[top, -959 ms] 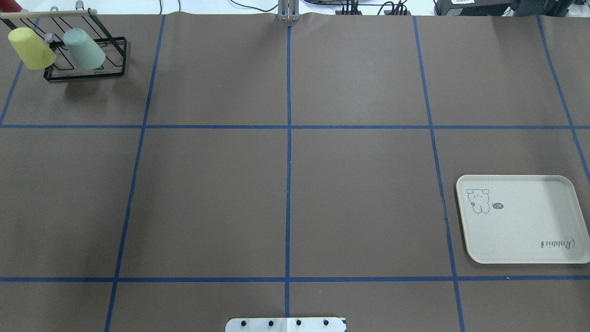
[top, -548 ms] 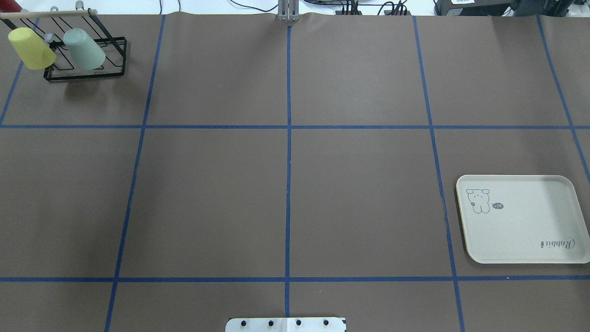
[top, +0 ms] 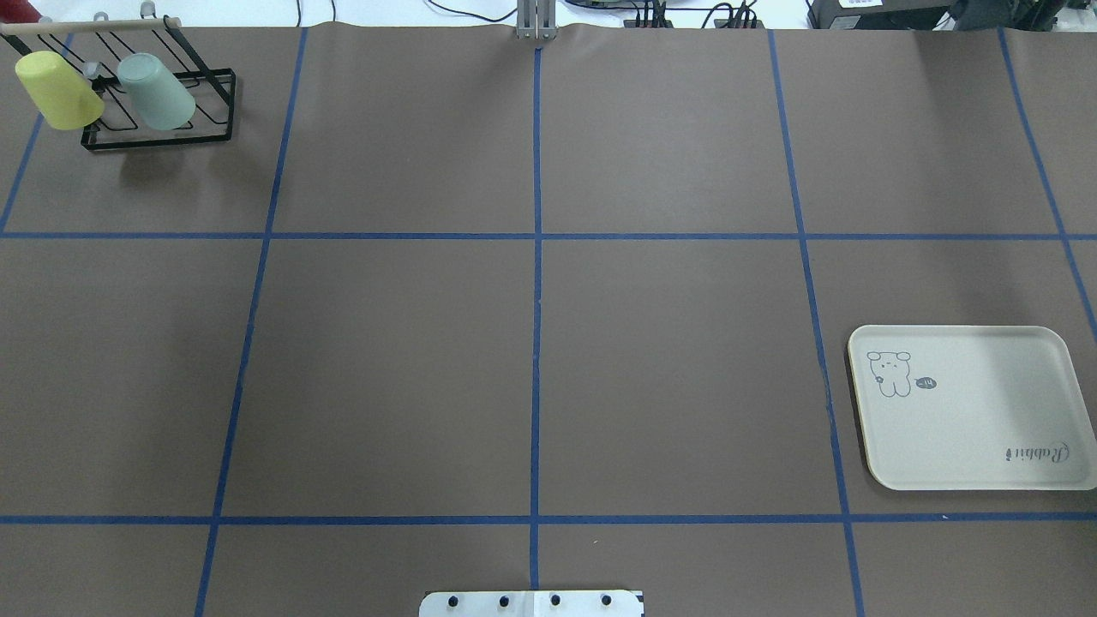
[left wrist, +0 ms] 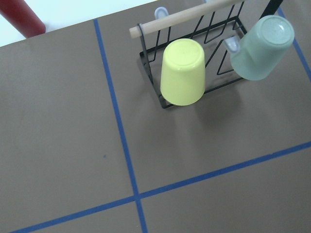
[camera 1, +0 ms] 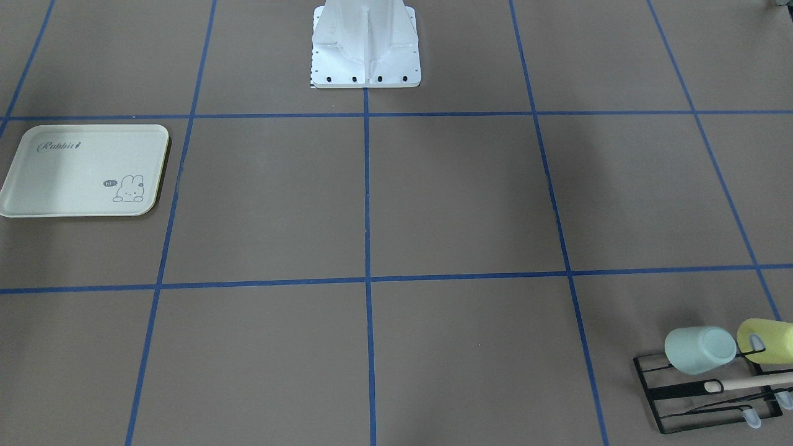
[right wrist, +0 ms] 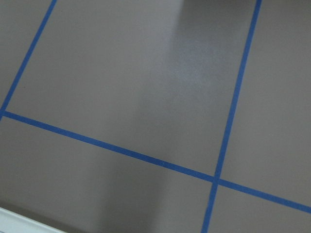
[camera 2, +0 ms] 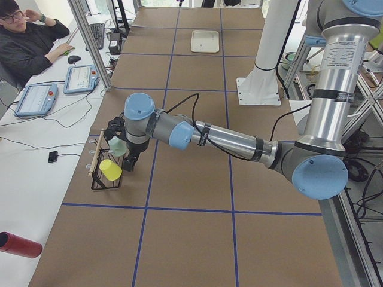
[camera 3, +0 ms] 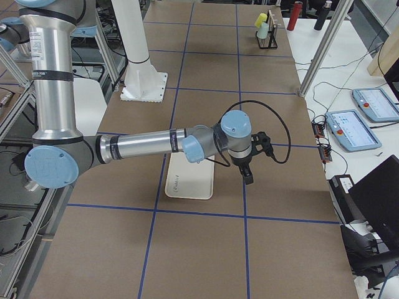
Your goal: Left arm grabs green cup and hands to right arm on tray
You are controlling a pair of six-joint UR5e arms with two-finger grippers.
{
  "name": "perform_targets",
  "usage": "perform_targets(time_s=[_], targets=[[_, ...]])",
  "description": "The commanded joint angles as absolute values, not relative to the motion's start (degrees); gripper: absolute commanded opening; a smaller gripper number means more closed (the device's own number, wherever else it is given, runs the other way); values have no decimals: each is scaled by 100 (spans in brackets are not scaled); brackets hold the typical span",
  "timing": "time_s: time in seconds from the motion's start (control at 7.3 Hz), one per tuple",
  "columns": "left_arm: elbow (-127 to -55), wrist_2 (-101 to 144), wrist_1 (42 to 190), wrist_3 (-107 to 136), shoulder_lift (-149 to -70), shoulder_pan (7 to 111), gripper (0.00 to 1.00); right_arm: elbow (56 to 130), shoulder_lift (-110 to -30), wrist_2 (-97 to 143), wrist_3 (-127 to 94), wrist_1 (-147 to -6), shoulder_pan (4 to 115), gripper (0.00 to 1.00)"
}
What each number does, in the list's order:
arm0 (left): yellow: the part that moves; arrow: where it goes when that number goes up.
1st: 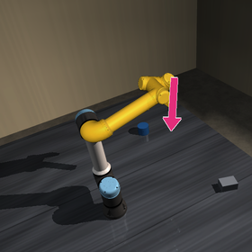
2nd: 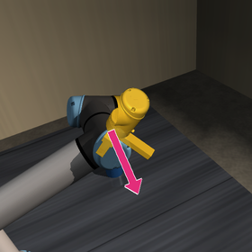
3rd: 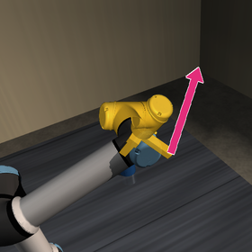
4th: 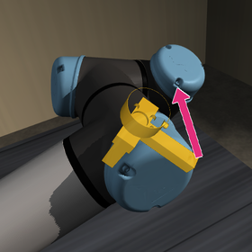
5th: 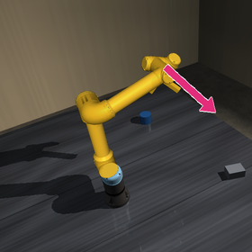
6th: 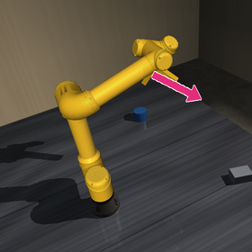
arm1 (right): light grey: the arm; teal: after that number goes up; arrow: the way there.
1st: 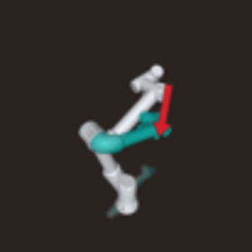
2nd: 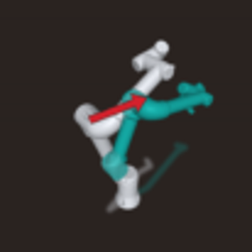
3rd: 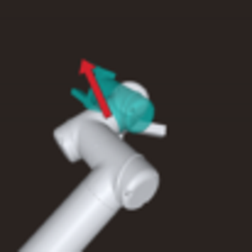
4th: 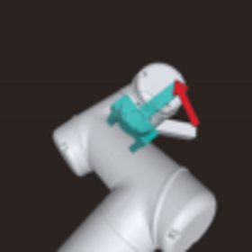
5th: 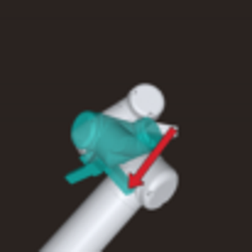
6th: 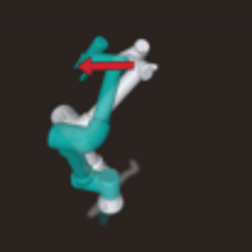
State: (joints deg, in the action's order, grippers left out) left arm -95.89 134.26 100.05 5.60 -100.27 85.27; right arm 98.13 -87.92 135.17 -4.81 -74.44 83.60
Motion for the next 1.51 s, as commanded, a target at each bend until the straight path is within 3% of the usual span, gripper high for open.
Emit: perform_targets(time_s=[0.0, 0.68, 1.37], targets=[[-9275, 13403, 10063, 1717, -10693, 8070, 100, 9809, -8456, 13483, -1122, -7462, 7999, 99], [-7315, 12941, 10090, 2505, -12381, 7456, 100, 9809, -8385, 13491, -1248, -7409, 7796, 99], [-6091, 12412, 10898, 2672, -12797, 7049, 100, 9809, -8385, 13491, -1248, -7418, 7787, 99]])
